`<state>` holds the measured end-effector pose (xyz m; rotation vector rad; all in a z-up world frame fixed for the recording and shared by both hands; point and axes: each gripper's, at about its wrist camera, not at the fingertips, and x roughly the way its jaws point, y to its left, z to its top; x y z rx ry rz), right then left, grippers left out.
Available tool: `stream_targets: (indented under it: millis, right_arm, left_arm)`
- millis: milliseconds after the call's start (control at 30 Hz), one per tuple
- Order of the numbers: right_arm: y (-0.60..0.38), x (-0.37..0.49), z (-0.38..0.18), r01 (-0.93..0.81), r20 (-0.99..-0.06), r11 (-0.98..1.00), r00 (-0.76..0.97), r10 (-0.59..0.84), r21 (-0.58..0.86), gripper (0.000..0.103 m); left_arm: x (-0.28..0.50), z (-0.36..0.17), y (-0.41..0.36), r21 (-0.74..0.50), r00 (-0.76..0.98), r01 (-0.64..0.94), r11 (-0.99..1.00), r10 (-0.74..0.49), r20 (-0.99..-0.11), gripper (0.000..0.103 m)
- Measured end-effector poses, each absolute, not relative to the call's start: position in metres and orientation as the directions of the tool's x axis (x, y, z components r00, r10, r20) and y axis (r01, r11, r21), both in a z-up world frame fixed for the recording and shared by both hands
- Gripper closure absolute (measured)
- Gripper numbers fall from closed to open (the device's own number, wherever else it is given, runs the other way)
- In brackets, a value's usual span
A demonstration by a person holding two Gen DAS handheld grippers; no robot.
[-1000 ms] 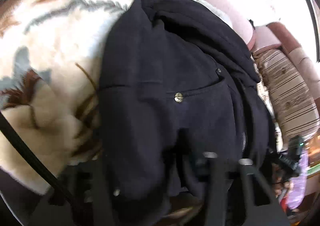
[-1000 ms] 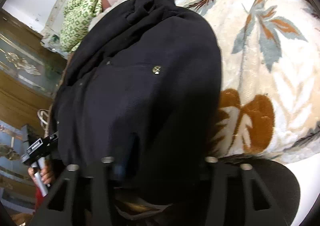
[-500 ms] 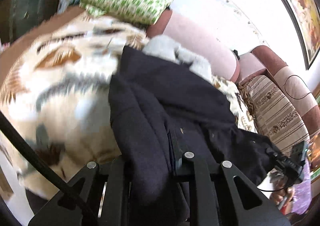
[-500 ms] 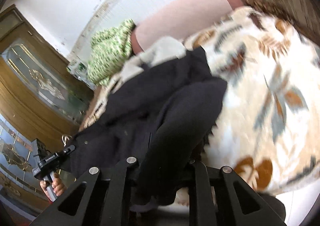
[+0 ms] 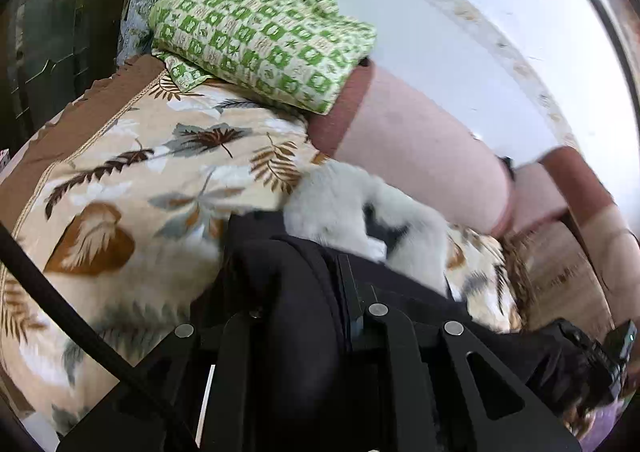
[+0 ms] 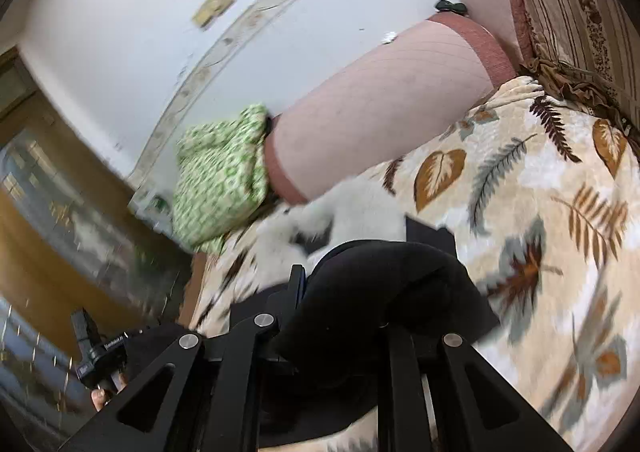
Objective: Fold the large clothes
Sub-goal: 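Lay the hem over the collar and release with both grippers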
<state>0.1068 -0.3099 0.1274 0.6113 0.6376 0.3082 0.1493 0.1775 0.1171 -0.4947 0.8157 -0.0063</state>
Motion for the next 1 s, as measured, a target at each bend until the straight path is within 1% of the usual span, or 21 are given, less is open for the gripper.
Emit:
stream_targets:
  millis: [100, 200, 267, 400, 500, 567, 600, 667, 700, 800, 933, 1000]
  right_arm:
    - [-0.316, 0.159, 0.119, -0.016, -0.492, 0.776, 0.765, 0.415, 0.63, 0.087]
    - [-0.324, 0.212, 0.094, 0.06, -0.543, 0.77, 0.744, 0.389, 0.635, 0.087]
    - [-0.33, 0.244, 0.072, 0.121, -0.583, 0.76, 0.72, 0.375, 0.638, 0.087]
    - [-0.334, 0.293, 0.023, 0.197, -0.648, 0.758, 0.674, 0.356, 0.621, 0.086]
    - [-0.333, 0.319, -0.013, 0.231, -0.683, 0.763, 0.644, 0.345, 0.604, 0.086]
    - [-0.336, 0.333, -0.039, 0.257, -0.703, 0.751, 0.614, 0.359, 0.608, 0.086]
    - [-0.339, 0.339, -0.051, 0.272, -0.703, 0.733, 0.604, 0.374, 0.624, 0.086]
    - [-0.348, 0.346, -0.07, 0.285, -0.676, 0.679, 0.605, 0.42, 0.677, 0.086]
    - [-0.355, 0.349, -0.082, 0.286, -0.643, 0.631, 0.616, 0.456, 0.721, 0.086]
    - [-0.363, 0.348, -0.098, 0.258, -0.576, 0.568, 0.647, 0.499, 0.782, 0.086]
    - [-0.367, 0.338, -0.104, 0.22, -0.517, 0.53, 0.686, 0.513, 0.819, 0.086]
    - [-0.368, 0.333, -0.103, 0.221, -0.504, 0.516, 0.696, 0.511, 0.828, 0.086]
  left_arm:
    - [0.204, 0.101, 0.182, -0.433, 0.646, -0.251, 0.866, -0.183, -0.741, 0.087]
    - [0.26, 0.066, 0.185, -0.409, 0.566, -0.339, 0.847, -0.163, -0.808, 0.087]
    - [0.286, 0.044, 0.185, -0.395, 0.526, -0.378, 0.837, -0.156, -0.836, 0.087]
    - [0.325, 0.0, 0.179, -0.357, 0.474, -0.416, 0.837, -0.135, -0.87, 0.086]
    - [0.344, -0.026, 0.171, -0.312, 0.465, -0.412, 0.856, -0.098, -0.88, 0.084]
    - [0.355, -0.038, 0.169, -0.306, 0.461, -0.414, 0.857, -0.093, -0.883, 0.084]
    - [0.36, -0.044, 0.169, -0.316, 0.461, -0.416, 0.853, -0.102, -0.881, 0.084]
    - [0.367, -0.053, 0.171, -0.335, 0.467, -0.419, 0.844, -0.117, -0.877, 0.084]
    - [0.369, -0.058, 0.171, -0.345, 0.471, -0.418, 0.84, -0.124, -0.873, 0.084]
    - [0.367, -0.069, 0.172, -0.391, 0.523, -0.403, 0.828, -0.142, -0.84, 0.084]
    - [0.352, -0.073, 0.176, -0.464, 0.595, -0.382, 0.799, -0.171, -0.786, 0.084]
    - [0.354, -0.07, 0.174, -0.46, 0.579, -0.385, 0.8, -0.179, -0.796, 0.083]
